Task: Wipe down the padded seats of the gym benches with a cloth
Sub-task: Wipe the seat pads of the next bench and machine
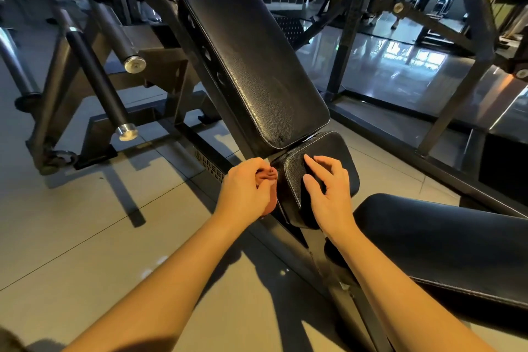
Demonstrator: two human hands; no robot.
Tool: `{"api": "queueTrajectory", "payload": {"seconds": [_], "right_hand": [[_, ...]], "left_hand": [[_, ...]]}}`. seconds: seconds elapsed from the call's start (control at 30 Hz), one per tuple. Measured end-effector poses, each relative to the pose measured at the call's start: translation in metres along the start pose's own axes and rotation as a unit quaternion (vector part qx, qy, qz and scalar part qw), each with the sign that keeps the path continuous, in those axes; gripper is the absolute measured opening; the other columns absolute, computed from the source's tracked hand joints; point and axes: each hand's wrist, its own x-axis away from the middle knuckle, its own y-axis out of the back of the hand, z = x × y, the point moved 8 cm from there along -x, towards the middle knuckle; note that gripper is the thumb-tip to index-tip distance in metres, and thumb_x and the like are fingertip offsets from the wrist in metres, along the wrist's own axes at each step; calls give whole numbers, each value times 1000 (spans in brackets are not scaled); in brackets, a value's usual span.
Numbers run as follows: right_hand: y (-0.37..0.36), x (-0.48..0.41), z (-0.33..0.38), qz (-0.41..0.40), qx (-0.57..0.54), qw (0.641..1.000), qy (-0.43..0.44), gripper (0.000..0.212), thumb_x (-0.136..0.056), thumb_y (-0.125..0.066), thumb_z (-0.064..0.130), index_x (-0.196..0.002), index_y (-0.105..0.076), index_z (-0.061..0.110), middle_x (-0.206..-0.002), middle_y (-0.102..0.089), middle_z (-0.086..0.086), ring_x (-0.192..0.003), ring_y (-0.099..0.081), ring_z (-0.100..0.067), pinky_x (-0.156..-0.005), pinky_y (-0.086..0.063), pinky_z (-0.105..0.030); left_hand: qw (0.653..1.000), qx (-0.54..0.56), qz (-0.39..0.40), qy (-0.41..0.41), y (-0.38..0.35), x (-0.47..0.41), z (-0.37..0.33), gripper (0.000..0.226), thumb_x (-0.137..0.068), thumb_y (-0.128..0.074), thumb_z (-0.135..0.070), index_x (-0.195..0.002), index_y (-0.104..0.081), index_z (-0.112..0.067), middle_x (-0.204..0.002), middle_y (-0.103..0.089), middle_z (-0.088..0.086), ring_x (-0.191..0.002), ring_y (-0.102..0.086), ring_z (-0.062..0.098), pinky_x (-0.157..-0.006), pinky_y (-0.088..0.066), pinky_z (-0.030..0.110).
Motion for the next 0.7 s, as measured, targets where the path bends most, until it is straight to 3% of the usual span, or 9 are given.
{"api": "queueTrajectory", "payload": {"seconds": [0.1, 0.2, 0.27, 0.4, 0.47, 0.5, 0.6, 0.7], "right_hand": [[0, -1, 0, 1, -5, 1000, -3, 36, -103, -56, 24, -138, -60, 32, -138, -48, 12, -129, -38, -7, -91, -28, -7], [-1, -2, -1, 1, -11, 1000, -3, 36, -103, -58, 25, -138, -60, 34, -137, -48, 14, -129, -39, -7, -91, -30, -9], [-1, -1, -1, 2, -8, 1000, -2, 37, -102, -58, 25, -138, -60, 33, -138, -48, 13, -128, -39, -6, -90, -30, -6], [0, -1, 0, 0, 5, 1000, 7, 38, -102, -58, 24, -139, -59, 31, -138, -48, 12, -127, -38, -5, -89, -29, -6], [-1, -3, -1, -1, 8, 1000, 8, 38, -102, -58, 24, -139, -59, 31, -138, -48, 12, -127, -38, -5, -92, -29, -8], [-1, -3, -3, -1, 9, 1000, 7, 38, -102, -58, 25, -139, -60, 31, -138, -49, 12, -127, -38, -6, -93, -29, -10], [-1, -3, -3, -6, 7, 1000, 5, 37, -102, -58, 25, -139, -60, 32, -138, -49, 11, -128, -39, -7, -93, -28, -11], [-1, -2, 0, -9, 4, 1000, 9, 37, -102, -58, 24, -138, -61, 31, -136, -50, 11, -127, -39, -7, -92, -29, -10]], "left_hand": [[996, -63, -32, 47, 24, -3, 1, 4, -91, -68, -30, -93, -67, -33, -90, -70, -12, -90, -64, 14, -82, -52, 36], [985, -62, -155, 41, 55, -4, -14, 10, -95, -66, -34, -94, -58, -28, -86, -63, -11, -79, -58, 10, -68, -49, 32], [982, -23, -181, 46, 55, -4, -22, 12, -94, -68, -32, -92, -58, -26, -83, -61, -12, -76, -57, 4, -63, -47, 25], [978, 102, -162, 85, 15, 9, -23, 6, -89, -75, -24, -89, -69, -26, -78, -68, -18, -77, -64, -8, -68, -49, 12], [975, 150, -151, 69, 5, 13, -18, 11, -90, -73, -15, -95, -72, -25, -89, -73, -16, -87, -68, -6, -78, -59, 24], [974, 165, -142, 60, 4, 15, -15, 16, -91, -70, -9, -97, -73, -24, -92, -74, -15, -91, -69, -4, -80, -60, 27], [976, 187, -107, 21, 7, 23, -21, 29, -91, -63, 7, -97, -74, -19, -98, -74, -15, -96, -69, -4, -84, -56, 17], [980, 186, -78, -9, 7, 36, -26, 30, -88, -62, 11, -97, -75, -15, -103, -72, -17, -99, -67, -5, -84, -53, 12]]}}
